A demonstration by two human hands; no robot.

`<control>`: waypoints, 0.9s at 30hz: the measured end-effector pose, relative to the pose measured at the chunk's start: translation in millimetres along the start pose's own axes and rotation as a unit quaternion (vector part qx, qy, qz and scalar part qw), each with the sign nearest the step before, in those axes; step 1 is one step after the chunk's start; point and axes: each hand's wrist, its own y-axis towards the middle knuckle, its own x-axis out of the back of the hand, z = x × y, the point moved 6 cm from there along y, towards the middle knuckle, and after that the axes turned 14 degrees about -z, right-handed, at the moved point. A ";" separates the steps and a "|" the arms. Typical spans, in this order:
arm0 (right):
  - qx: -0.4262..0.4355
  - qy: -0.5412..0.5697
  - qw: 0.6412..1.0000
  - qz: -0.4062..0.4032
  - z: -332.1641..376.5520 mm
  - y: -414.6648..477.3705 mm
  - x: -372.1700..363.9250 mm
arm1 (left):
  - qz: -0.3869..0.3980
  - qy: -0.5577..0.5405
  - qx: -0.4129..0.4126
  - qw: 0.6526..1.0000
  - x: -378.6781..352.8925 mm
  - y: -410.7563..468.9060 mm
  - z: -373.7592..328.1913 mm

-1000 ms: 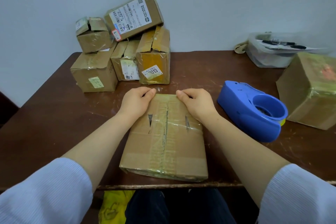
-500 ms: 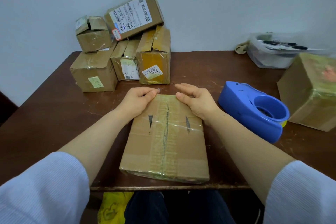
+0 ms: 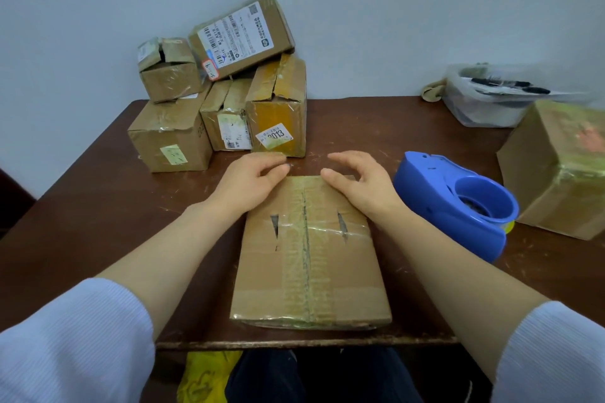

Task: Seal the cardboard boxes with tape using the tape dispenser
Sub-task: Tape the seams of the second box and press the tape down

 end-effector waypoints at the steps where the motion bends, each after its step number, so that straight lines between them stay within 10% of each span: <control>1: -0.001 -0.001 1.000 0.006 0.9 -0.7 -1.4 | 0.001 -0.004 -0.012 1.000 -1.4 -1.7 -5.6; 8: -0.135 0.060 0.989 0.010 -6.9 4.2 -15.3 | 0.031 -0.074 0.039 0.996 -15.6 -0.6 -9.5; 27: -0.073 0.015 0.997 -0.002 -10.8 -5.6 -3.2 | -0.044 -0.181 0.152 0.971 2.0 -26.0 25.1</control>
